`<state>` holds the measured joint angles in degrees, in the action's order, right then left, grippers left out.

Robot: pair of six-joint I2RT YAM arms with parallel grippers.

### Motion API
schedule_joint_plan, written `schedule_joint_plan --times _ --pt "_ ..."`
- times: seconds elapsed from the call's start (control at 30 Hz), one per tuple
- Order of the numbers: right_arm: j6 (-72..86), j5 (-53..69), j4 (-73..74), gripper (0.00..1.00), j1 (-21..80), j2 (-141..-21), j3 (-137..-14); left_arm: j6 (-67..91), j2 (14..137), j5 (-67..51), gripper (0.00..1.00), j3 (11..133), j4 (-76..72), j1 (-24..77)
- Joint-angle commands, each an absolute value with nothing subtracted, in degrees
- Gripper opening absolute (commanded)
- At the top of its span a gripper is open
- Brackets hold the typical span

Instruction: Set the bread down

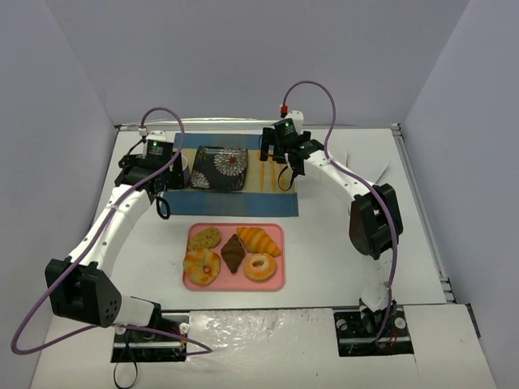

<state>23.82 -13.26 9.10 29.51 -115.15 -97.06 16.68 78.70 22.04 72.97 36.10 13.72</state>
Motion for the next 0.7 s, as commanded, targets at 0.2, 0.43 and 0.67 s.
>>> schedule_joint_plan --times 0.2,0.43,0.67 --pt "22.2 -10.3 8.9 1.00 27.8 -116.0 -102.2 16.9 78.0 25.3 0.97 77.2 35.4 12.1" --pt "22.6 -9.6 9.1 1.00 27.9 -116.2 -101.1 19.1 76.1 23.8 0.97 74.2 34.7 9.4" --pt "22.0 -10.1 9.1 1.00 27.9 -113.9 -96.2 20.3 74.5 22.8 0.97 70.8 34.5 9.2"
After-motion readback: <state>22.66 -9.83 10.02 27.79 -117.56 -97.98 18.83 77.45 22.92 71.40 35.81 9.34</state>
